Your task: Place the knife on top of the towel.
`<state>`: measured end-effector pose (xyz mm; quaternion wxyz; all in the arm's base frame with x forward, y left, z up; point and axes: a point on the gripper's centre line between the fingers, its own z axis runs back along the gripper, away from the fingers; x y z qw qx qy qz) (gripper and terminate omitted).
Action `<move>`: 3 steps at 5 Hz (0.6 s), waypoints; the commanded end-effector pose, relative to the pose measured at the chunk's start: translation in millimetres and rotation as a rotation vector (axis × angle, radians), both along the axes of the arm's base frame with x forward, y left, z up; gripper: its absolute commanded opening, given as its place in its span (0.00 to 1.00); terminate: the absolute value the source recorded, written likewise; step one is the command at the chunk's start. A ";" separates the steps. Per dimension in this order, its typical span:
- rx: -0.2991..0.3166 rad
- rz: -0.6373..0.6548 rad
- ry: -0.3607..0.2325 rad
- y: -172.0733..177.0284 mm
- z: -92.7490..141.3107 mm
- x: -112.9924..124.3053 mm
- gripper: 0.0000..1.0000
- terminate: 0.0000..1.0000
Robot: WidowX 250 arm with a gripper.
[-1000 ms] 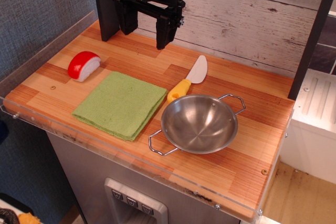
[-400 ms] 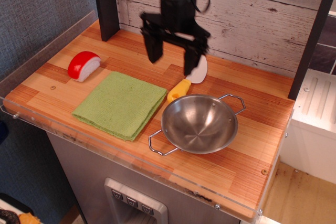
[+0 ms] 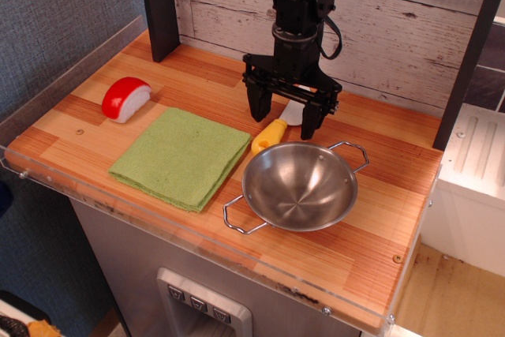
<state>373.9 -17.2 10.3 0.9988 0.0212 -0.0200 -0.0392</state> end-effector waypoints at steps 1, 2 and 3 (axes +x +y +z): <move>0.010 -0.019 -0.005 -3.1 -4.5 5.7 0.00 0.00; 0.023 -0.061 0.002 -6.9 -0.4 6.4 0.00 0.00; 0.021 -0.066 -0.009 -10.3 2.4 6.6 0.00 0.00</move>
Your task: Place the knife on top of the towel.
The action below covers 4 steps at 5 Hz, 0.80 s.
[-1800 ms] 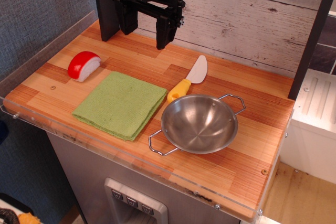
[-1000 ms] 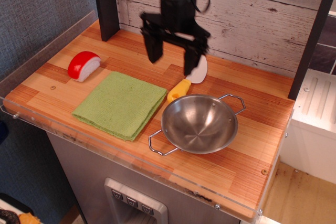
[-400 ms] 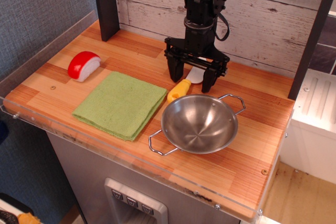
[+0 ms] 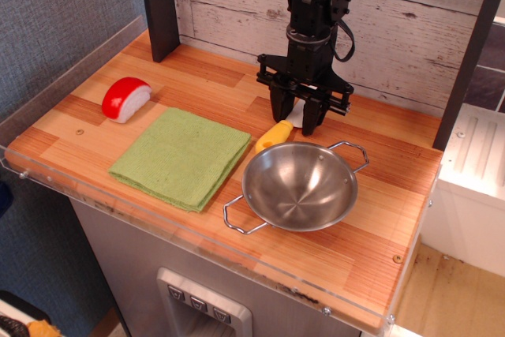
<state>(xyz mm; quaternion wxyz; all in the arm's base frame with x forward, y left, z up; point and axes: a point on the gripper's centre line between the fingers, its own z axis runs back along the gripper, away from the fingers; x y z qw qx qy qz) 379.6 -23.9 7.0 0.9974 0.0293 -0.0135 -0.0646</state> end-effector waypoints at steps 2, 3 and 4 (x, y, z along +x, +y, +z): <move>-0.021 0.024 -0.191 5.1 66.0 14.6 0.00 0.00; -0.021 0.044 -0.231 13.6 88.2 4.1 0.00 0.00; -0.039 0.054 -0.212 34.1 100.6 -23.5 0.00 0.00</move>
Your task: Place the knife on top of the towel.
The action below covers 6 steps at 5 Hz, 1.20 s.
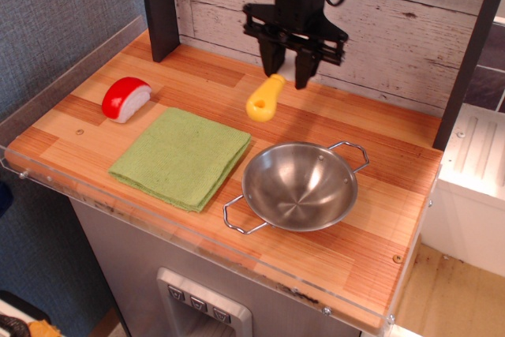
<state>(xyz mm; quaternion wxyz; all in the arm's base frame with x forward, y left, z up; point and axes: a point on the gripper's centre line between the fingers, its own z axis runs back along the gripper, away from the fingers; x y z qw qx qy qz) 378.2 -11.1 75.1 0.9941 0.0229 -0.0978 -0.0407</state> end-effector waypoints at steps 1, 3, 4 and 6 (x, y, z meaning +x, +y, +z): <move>-0.014 0.027 0.015 40.8 29.7 -52.4 0.00 0.00; -0.017 0.033 0.037 60.7 25.8 -80.1 0.00 0.00; 0.005 0.020 0.064 66.4 12.5 -87.5 0.00 0.00; 0.005 0.031 0.076 77.4 8.5 -92.9 0.00 0.00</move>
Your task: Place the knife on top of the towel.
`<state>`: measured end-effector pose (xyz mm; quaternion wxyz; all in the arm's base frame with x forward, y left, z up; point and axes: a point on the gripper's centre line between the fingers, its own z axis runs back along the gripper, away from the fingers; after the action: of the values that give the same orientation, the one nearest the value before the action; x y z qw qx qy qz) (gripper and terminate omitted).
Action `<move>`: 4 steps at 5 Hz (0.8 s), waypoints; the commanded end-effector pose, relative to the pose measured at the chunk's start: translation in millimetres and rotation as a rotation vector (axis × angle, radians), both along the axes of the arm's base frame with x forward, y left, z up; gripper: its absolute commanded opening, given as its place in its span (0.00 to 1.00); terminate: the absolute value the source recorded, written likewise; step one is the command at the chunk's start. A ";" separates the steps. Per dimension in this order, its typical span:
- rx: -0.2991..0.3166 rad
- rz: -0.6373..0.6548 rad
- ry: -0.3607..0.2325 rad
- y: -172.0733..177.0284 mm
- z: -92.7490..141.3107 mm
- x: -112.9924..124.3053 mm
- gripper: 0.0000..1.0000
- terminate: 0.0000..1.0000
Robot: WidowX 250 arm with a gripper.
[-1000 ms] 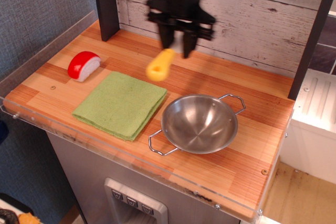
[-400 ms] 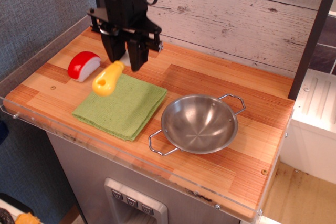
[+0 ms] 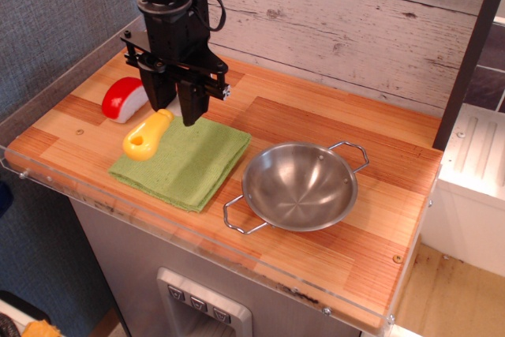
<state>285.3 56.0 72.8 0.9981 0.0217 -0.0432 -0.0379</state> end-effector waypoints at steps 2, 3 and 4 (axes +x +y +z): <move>-0.020 0.012 -0.031 10.4 10.4 0.5 1.00 0.00; -0.020 -0.018 -0.037 4.8 17.6 2.5 1.00 0.00; -0.020 -0.034 -0.043 -0.3 23.4 4.1 1.00 0.00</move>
<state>281.8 54.6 75.4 0.9982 0.0018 -0.0304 -0.0508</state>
